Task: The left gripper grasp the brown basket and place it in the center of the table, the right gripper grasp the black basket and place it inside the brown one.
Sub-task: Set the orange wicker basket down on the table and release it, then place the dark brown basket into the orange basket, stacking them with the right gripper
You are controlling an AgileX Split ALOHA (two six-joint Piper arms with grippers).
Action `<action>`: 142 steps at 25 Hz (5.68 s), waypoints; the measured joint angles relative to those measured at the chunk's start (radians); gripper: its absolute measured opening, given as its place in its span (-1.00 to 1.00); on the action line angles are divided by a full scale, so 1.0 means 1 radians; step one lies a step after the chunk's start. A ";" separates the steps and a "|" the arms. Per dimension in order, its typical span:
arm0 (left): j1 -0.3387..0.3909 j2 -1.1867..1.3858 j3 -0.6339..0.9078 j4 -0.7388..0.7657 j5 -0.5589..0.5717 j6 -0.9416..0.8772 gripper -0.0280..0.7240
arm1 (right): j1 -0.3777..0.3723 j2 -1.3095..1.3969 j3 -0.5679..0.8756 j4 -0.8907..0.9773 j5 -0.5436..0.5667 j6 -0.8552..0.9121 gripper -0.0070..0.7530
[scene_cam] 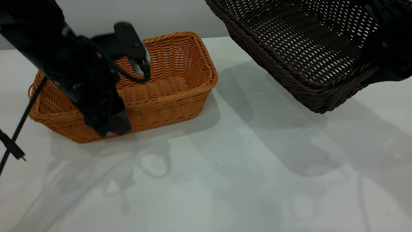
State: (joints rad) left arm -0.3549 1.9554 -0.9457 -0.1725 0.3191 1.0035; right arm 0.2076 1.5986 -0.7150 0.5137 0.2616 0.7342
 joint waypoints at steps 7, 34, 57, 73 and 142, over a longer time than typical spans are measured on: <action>0.000 0.039 0.000 0.006 -0.004 0.013 -0.60 | -0.015 0.000 -0.005 -0.003 -0.015 -0.028 -0.66; -0.346 0.040 0.001 -0.006 0.108 0.073 -0.66 | -0.100 0.000 -0.142 -0.032 0.134 -0.149 -0.66; -0.346 0.019 -0.027 -0.053 0.108 -0.006 0.33 | -0.100 0.000 -0.141 -0.030 0.148 -0.166 -0.66; -0.346 -0.267 -0.136 -0.032 0.330 -0.075 0.37 | -0.100 0.000 -0.141 -0.030 0.146 -0.180 -0.66; -0.346 -0.795 -0.226 0.182 0.320 -0.453 0.29 | 0.115 0.386 -0.579 0.033 0.643 -0.882 -0.67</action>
State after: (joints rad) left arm -0.7011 1.1606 -1.1722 0.0097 0.6387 0.5505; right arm 0.3229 1.9851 -1.2939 0.5471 0.9048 -0.1473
